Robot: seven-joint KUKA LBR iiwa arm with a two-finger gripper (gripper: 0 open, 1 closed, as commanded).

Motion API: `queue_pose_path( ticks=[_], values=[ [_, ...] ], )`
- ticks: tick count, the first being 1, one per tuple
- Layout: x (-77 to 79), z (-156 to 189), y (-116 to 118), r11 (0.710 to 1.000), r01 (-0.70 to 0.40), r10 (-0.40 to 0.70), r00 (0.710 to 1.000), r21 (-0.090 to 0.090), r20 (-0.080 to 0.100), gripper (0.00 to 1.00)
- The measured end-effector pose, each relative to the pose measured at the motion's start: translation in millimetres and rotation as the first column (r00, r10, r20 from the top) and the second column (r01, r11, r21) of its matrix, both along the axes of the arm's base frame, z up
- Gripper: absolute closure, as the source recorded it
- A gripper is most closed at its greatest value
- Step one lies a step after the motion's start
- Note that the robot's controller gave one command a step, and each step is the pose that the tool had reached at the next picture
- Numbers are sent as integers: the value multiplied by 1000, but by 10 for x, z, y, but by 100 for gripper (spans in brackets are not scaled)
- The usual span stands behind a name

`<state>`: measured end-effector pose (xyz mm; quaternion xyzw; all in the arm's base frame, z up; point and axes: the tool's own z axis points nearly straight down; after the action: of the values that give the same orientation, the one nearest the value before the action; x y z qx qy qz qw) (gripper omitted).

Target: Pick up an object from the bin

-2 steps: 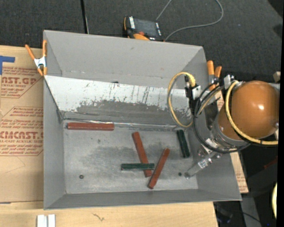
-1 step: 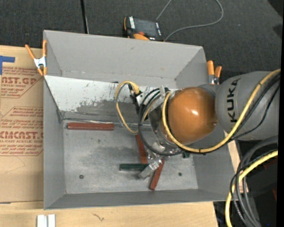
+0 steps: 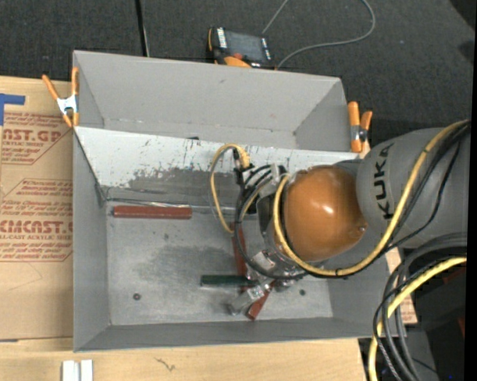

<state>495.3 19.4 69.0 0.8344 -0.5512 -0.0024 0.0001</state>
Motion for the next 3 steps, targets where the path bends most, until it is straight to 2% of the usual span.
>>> queue_pose_path(
  ticks=[1,2,3],
  values=[
    [5,2,-2,1000,-1,1,1000,-1,1,100],
    [26,258,-236,1000,-2,2,1000,-1,3,100],
    [305,1160,-82,1000,-27,27,1000,1,12,100]
  ],
)
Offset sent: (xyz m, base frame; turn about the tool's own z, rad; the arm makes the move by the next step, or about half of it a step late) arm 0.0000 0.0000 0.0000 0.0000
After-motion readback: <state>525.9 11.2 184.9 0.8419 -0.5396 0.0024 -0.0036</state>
